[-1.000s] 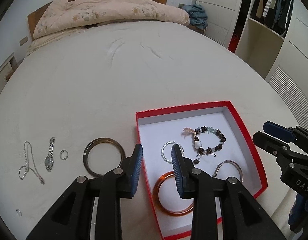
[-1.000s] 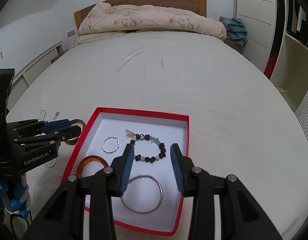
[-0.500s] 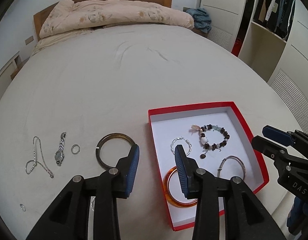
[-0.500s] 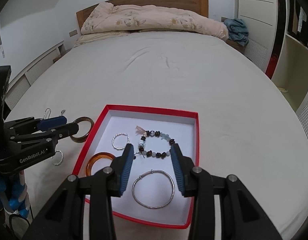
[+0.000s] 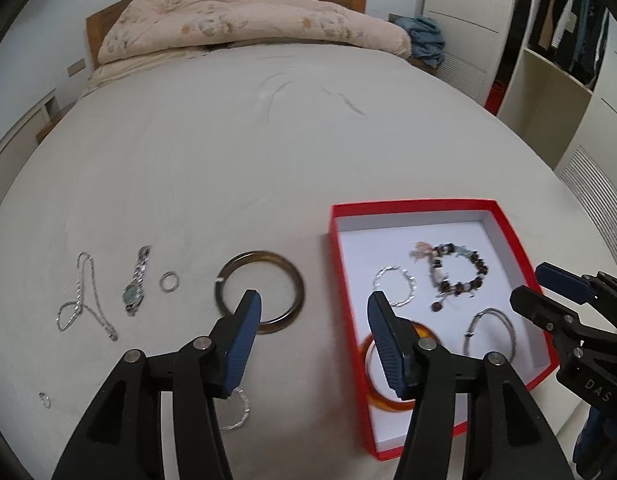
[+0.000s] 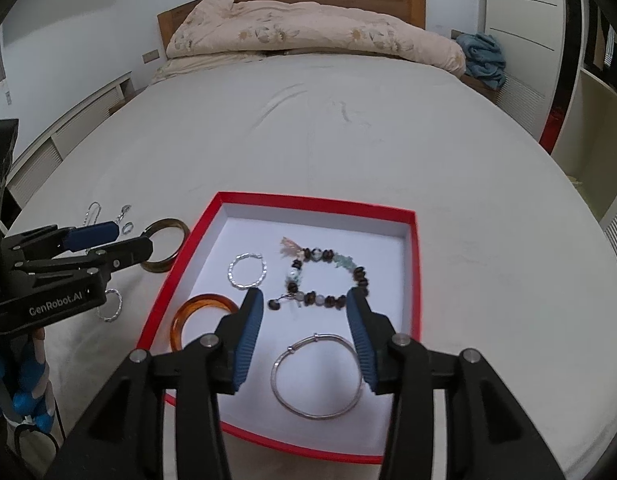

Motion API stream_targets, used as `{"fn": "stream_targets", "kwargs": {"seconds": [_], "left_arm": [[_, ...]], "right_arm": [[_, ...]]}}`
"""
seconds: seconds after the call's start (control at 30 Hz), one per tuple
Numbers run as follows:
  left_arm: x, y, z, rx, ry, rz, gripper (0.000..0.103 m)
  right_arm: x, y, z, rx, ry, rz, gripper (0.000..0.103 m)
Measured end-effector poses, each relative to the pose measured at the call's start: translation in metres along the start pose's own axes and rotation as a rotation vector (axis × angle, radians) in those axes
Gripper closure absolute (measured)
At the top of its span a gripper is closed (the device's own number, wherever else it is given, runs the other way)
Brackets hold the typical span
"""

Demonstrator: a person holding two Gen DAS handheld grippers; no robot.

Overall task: Organize jewelry
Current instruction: 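Withdraw both tools from the box and move toward the small silver ring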

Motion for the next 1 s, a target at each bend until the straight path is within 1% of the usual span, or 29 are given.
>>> {"fn": "stream_targets", "kwargs": {"seconds": [0.3, 0.63, 1.0], "left_arm": [[-0.02, -0.019, -0.029, -0.032, 0.06, -0.005, 0.048], [-0.077, -0.04, -0.082, -0.092, 0.157, 0.024, 0.048], [-0.122, -0.061, -0.133, -0.154, 0.212, 0.053, 0.047]], "right_arm": [[-0.01, -0.003, -0.042, -0.047, 0.063, 0.002, 0.061], [-0.039, 0.001, -0.115, -0.124, 0.159, 0.03, 0.061], [-0.056, 0.001, -0.186, -0.196, 0.217, 0.027, 0.061]]}}
Point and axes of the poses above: each gripper's, at about its wrist camera, not at the fingertips, and x roughly the way its jaws point, z to its right, y to its top, the point moved 8 cm from there along x, roughly the way its jaws point, and after that the axes turned 13 degrees about -y, right-handed, at the moved point
